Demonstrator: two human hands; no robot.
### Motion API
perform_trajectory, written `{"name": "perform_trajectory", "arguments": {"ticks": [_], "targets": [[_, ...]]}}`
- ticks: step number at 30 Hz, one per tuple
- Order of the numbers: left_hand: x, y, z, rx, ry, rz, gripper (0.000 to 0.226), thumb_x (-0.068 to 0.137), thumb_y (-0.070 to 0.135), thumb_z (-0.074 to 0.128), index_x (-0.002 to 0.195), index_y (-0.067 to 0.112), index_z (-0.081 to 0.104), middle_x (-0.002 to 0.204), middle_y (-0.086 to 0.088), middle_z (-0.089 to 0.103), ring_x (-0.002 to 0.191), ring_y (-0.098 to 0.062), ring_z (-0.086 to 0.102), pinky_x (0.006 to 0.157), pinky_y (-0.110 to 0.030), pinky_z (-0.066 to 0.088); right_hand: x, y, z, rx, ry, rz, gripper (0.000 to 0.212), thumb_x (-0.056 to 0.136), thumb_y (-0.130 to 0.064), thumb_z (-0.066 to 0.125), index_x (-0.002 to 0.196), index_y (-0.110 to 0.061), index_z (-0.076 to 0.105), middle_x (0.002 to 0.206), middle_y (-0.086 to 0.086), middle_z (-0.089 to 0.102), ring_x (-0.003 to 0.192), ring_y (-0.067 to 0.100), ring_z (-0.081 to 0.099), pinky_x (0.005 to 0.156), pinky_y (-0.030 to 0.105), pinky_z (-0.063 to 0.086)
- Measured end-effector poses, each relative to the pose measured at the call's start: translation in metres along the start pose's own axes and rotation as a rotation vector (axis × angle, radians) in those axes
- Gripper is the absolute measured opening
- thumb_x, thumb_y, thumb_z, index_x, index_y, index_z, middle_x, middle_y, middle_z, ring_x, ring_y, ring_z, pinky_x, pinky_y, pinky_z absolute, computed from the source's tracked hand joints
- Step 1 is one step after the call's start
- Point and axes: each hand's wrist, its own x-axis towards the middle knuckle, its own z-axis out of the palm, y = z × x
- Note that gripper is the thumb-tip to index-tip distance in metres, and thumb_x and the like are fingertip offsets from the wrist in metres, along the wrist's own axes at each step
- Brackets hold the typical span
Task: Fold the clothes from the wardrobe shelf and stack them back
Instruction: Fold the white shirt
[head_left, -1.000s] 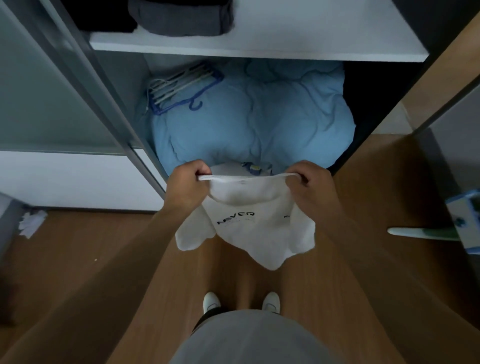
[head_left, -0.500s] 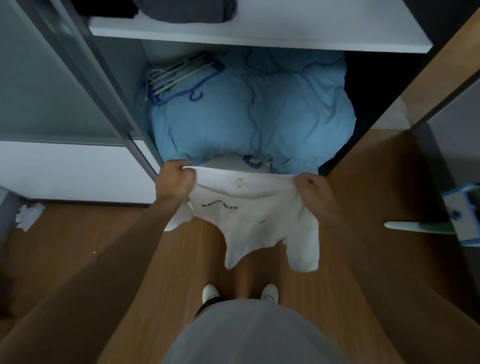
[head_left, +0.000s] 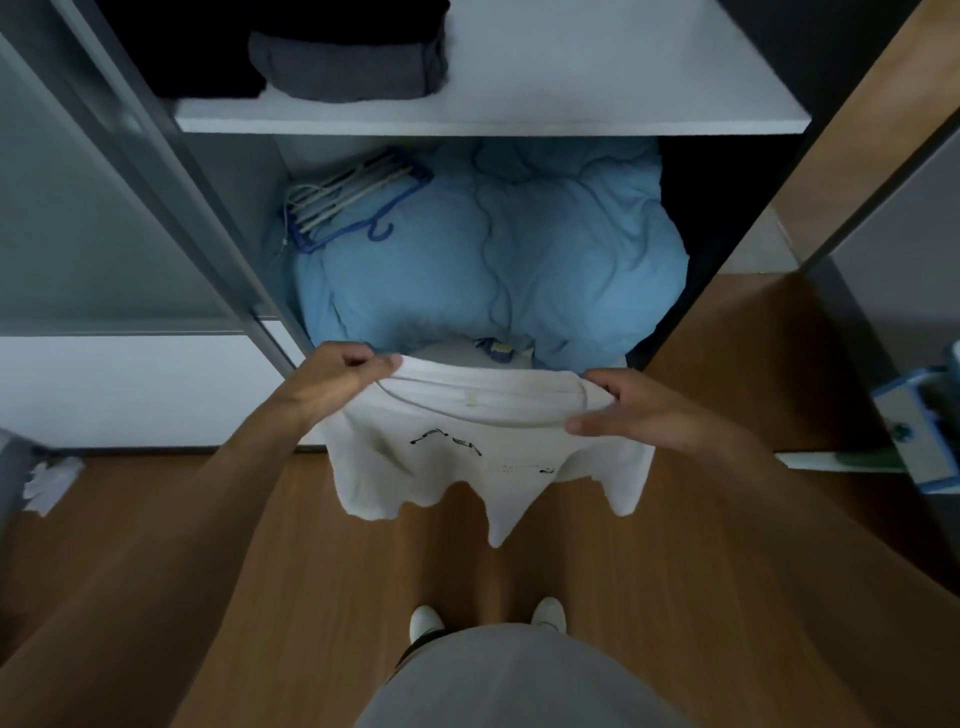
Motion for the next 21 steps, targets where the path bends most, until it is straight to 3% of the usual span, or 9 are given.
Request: {"name": "perform_trajectory", "arguments": {"ticks": [3,5,7,10,13,16,18,20,21], "targets": [[-0.004,0.008,-0.006,0.085,-0.192,0.063,0.056,0.065,0.07,0.075,0.073,0.017,0.061,0.061,0.01,0.047,0.056,-0.003,0.046,0.061,-0.028,0.032,-0.006,0.006,-0.015,-0.105,0.085,-0.031,0.019,0.079,-0.036,0.082,0.089,-0.037,0.067,0.08,-0.024,0.066,0.073,-0.004,0.061,0.061,0.009,0.044],[-0.006,0.01,-0.006,0.125,-0.308,0.084,0.042,0.06,0.058,0.086,0.082,0.027,0.067,0.07,0.011,0.059,0.065,-0.002,0.054,0.064,-0.025,0.038,-0.005,0.012,-0.021,-0.067,0.25,-0.103,0.016,0.084,-0.025,0.079,0.086,-0.021,0.063,0.071,-0.019,0.06,0.063,-0.005,0.053,0.056,0.01,0.039],[-0.005,0.011,-0.004,0.118,-0.339,0.132,0.029,0.069,0.035,0.089,0.088,0.03,0.068,0.075,0.013,0.063,0.07,-0.003,0.056,0.064,-0.019,0.042,-0.004,0.012,-0.024,0.006,0.406,-0.143,0.02,0.086,-0.017,0.077,0.087,-0.006,0.06,0.07,-0.01,0.056,0.059,-0.002,0.048,0.054,0.014,0.038],[-0.002,0.018,-0.002,0.046,-0.279,0.191,0.017,0.083,0.022,0.08,0.09,0.022,0.065,0.068,0.016,0.062,0.065,-0.001,0.055,0.054,-0.009,0.039,-0.009,0.007,-0.031,0.049,0.536,-0.164,0.016,0.09,-0.01,0.071,0.089,-0.002,0.057,0.071,-0.002,0.045,0.06,0.003,0.041,0.056,0.019,0.034],[-0.004,0.032,-0.004,-0.015,-0.205,0.173,0.012,0.09,0.036,0.071,0.094,0.025,0.067,0.071,0.015,0.068,0.062,0.0,0.062,0.048,-0.012,0.042,-0.017,-0.001,-0.04,0.098,0.6,-0.166,0.015,0.092,-0.013,0.069,0.085,-0.008,0.057,0.072,0.0,0.041,0.061,0.005,0.039,0.056,0.016,0.033],[-0.007,0.05,0.004,-0.059,-0.146,0.127,0.025,0.091,0.051,0.065,0.095,0.027,0.072,0.078,0.01,0.076,0.065,-0.007,0.071,0.047,-0.016,0.048,-0.016,-0.01,-0.037,0.139,0.735,-0.133,0.028,0.094,-0.022,0.068,0.079,-0.003,0.054,0.07,0.002,0.042,0.059,0.006,0.037,0.054,0.015,0.032],[-0.009,0.06,0.019,-0.066,-0.064,0.104,0.046,0.089,0.057,0.064,0.083,0.013,0.072,0.074,-0.001,0.075,0.063,-0.019,0.071,0.055,-0.022,0.048,-0.012,-0.017,-0.024,0.185,0.803,-0.077,0.034,0.096,-0.027,0.065,0.074,-0.007,0.05,0.066,0.001,0.042,0.056,0.007,0.037,0.053,0.02,0.031],[-0.011,0.068,0.038,-0.088,0.018,0.083,0.062,0.091,0.057,0.061,0.072,-0.001,0.06,0.065,-0.012,0.062,0.056,-0.028,0.058,0.055,-0.026,0.038,-0.006,-0.024,-0.004,0.231,0.818,-0.028,0.035,0.097,-0.03,0.063,0.071,-0.01,0.049,0.063,0.0,0.044,0.052,0.007,0.039,0.05,0.02,0.032],[-0.013,0.071,0.048,-0.112,0.04,0.075,0.059,0.092,0.055,0.059,0.068,0.002,0.057,0.063,-0.013,0.054,0.054,-0.024,0.05,0.052,-0.026,0.033,-0.003,-0.027,0.007,0.235,0.811,-0.008,0.034,0.097,-0.031,0.062,0.072,-0.01,0.051,0.064,0.0,0.048,0.051,0.005,0.041,0.047,0.016,0.033]]}}
